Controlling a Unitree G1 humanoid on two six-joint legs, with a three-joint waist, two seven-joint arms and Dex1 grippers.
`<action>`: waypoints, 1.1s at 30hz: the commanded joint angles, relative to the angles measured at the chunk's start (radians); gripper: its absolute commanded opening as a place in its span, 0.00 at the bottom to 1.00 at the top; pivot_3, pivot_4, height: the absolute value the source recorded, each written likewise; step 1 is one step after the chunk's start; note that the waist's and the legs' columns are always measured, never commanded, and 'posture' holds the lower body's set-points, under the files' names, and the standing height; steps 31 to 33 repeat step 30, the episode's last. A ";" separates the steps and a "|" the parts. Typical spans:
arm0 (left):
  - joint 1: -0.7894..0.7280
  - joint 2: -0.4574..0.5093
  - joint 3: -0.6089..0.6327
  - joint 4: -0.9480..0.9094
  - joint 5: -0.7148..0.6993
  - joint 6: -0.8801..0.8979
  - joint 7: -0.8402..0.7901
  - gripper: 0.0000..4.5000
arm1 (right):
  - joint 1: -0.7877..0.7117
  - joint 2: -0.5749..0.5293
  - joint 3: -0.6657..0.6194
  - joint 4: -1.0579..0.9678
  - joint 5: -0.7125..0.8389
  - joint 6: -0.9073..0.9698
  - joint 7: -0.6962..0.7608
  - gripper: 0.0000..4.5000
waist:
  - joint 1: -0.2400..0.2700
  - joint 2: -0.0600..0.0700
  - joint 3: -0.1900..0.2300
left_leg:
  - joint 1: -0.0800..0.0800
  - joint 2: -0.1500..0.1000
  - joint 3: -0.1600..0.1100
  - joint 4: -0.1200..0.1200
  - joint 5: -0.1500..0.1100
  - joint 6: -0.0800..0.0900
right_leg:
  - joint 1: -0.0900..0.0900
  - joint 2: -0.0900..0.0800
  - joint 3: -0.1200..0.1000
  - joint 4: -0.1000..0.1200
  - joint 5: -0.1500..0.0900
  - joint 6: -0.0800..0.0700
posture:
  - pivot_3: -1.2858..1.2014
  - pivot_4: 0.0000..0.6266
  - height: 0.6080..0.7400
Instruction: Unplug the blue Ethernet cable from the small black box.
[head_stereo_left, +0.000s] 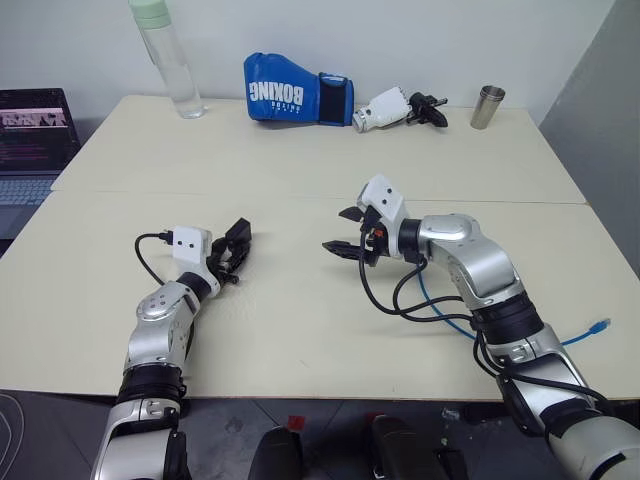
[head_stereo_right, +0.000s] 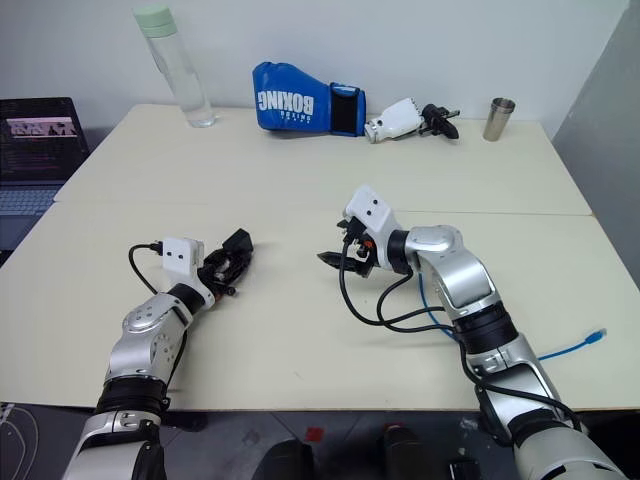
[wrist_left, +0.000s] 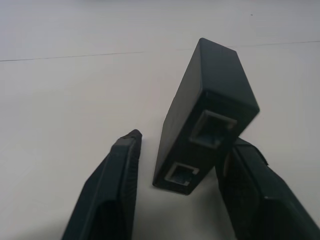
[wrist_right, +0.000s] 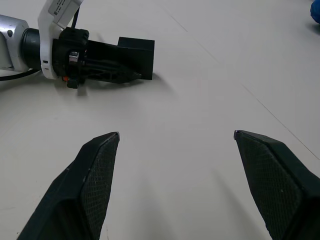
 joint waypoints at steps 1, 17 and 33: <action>0.013 0.009 0.021 -0.017 -0.007 0.000 -0.002 0.75 | -0.020 -0.005 -0.008 -0.038 0.008 -0.002 0.010 0.86 | 0.000 0.000 0.000 | 0.000 0.000 0.000 0.000 0.000 0.000 | 0.000 0.000 0.000 0.000 0.000 0.000 | 0.52 0.24 1.00; 0.232 0.182 0.079 -0.455 -0.020 0.209 -0.006 0.93 | 0.115 -0.081 -0.082 -0.232 0.060 0.050 -0.002 0.86 | -0.006 -0.006 -0.076 | -0.006 -0.001 -0.002 0.000 0.002 -0.004 | -0.001 -0.001 -0.004 -0.001 0.000 0.000 | 0.52 0.00 1.00; 0.245 0.527 0.162 -0.642 -0.269 0.518 -0.376 0.93 | 0.261 -0.408 -0.254 -0.359 0.234 0.199 0.140 0.86 | -0.010 -0.006 -0.090 | 0.002 -0.001 0.000 -0.001 0.002 -0.003 | 0.004 0.002 -0.005 -0.001 -0.001 0.000 | 0.52 0.00 1.00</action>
